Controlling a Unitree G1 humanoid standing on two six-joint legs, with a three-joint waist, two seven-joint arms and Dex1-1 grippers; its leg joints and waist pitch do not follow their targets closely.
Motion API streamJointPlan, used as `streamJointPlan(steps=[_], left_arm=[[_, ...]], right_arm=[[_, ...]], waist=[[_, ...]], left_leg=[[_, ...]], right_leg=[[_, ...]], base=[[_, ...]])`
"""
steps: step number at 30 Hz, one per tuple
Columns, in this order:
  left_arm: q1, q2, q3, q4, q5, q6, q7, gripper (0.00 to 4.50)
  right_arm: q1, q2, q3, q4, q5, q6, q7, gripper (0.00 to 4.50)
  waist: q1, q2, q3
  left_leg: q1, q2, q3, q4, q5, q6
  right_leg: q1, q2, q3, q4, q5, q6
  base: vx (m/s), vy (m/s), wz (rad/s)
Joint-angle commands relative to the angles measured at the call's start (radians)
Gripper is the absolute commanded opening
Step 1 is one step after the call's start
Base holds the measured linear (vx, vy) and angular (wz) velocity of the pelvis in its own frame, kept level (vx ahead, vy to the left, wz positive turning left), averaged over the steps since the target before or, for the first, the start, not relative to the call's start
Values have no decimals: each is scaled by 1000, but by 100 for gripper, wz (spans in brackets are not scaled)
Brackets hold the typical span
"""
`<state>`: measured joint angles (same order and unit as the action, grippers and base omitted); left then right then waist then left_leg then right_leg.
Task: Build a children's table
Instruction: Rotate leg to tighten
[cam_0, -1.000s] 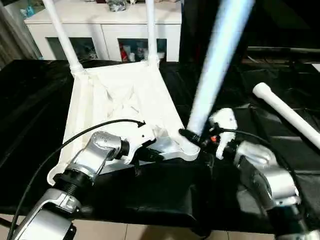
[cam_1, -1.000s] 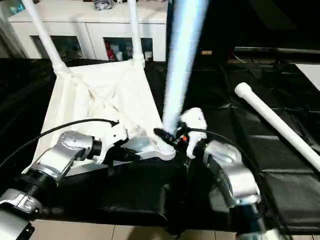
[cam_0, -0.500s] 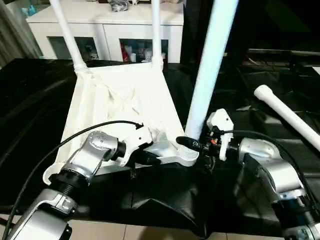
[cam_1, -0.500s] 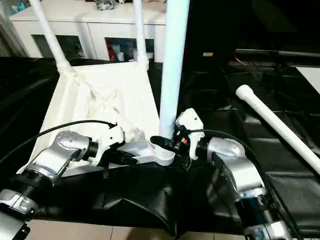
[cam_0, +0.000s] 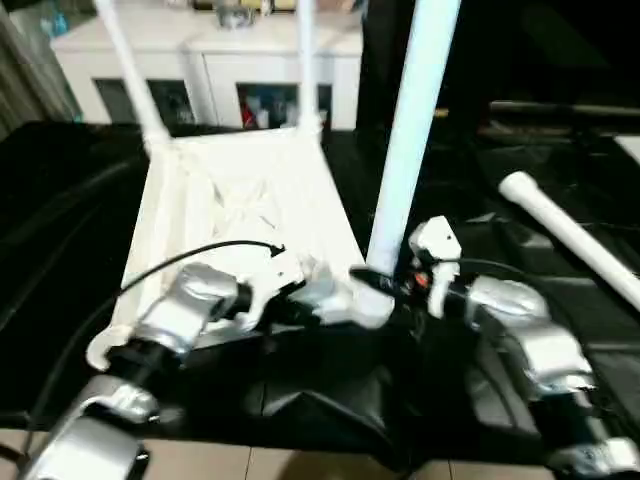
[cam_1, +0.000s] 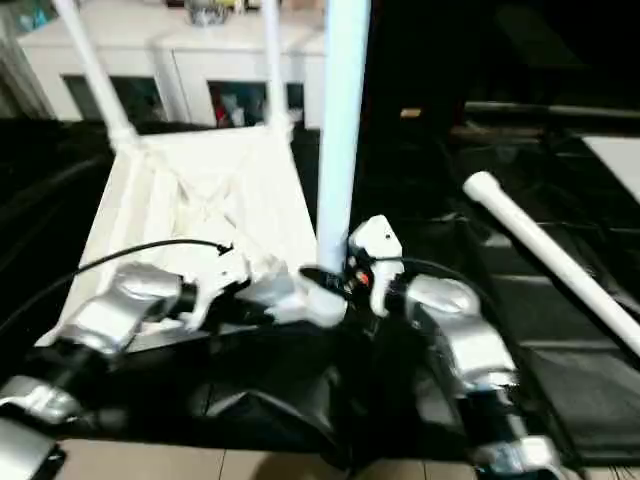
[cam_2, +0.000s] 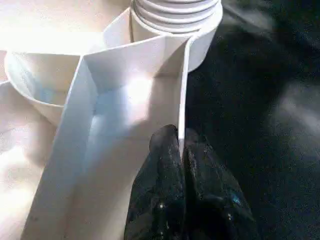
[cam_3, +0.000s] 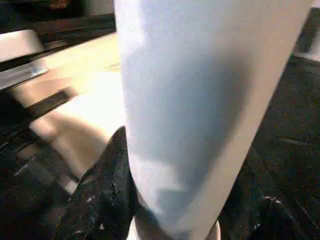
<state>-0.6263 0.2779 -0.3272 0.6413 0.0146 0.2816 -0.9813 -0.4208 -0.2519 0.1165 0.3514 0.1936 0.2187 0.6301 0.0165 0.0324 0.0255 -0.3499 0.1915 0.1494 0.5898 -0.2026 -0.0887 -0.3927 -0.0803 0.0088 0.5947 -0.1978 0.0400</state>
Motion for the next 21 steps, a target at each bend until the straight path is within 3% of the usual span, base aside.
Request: streamJointPlan(steps=[1,4,5,8,10,14,18,19,21], left_arm=[[-22,-30,40,29,-10,56,96,0],[-73,-112,78,97,-19,124,233,0],[-90,-135,80,121,-16,130,265,0],[-152,-208,85,213,3,122,366,0],[-159,-215,88,224,3,121,376,0],[-212,-254,119,289,7,122,467,0],[-219,-253,119,298,13,123,466,0],[-220,-252,118,304,12,118,465,0],[-222,-251,118,313,11,109,462,0]], right_arm=[[44,10,26,163,-67,50,-73,184],[-33,51,-11,306,-81,17,-208,184],[-61,61,-21,351,-85,10,-251,184],[-153,98,-54,500,-89,-15,-379,184],[-163,101,-56,516,-89,-17,-390,184],[-227,138,-83,611,-89,-37,-436,184],[-251,153,-92,656,-86,-58,-429,184],[-258,156,-93,673,-83,-69,-422,184],[-267,161,-87,689,-85,-82,-399,184]], waist=[[-9,-5,-22],[-26,-1,-25],[-29,-7,-24],[-40,-3,-23],[-44,-4,-26],[-44,-10,-24],[-44,-7,-25],[-43,-10,-25],[-42,-11,-23]], left_leg=[[1,5,-7,-96,-468,-42],[2,3,-9,-99,-481,-30],[2,2,-6,-98,-493,-25],[8,1,-9,-96,-537,-11],[6,1,-11,-99,-544,-3],[5,2,-9,-100,-553,9],[-1,8,-11,-108,-550,14],[-1,8,-9,-109,-548,15],[5,7,-5,-107,-559,17]], right_leg=[[11,-33,-3,-111,-649,-91],[10,-28,-15,-117,-578,-114],[10,-27,-24,-120,-562,-125],[5,-34,-38,-130,-590,-125],[14,-34,-43,-134,-571,-124],[10,-36,-46,-140,-576,-127],[21,-43,-55,-137,-519,-145],[21,-42,-57,-138,-511,-147],[13,-44,-60,-139,-516,-155]], base=[[-52,20,-10],[-17,7,-3],[0,0,0],[0,0,0],[0,0,0],[0,0,0],[0,0,0],[0,0,0],[0,0,0]])
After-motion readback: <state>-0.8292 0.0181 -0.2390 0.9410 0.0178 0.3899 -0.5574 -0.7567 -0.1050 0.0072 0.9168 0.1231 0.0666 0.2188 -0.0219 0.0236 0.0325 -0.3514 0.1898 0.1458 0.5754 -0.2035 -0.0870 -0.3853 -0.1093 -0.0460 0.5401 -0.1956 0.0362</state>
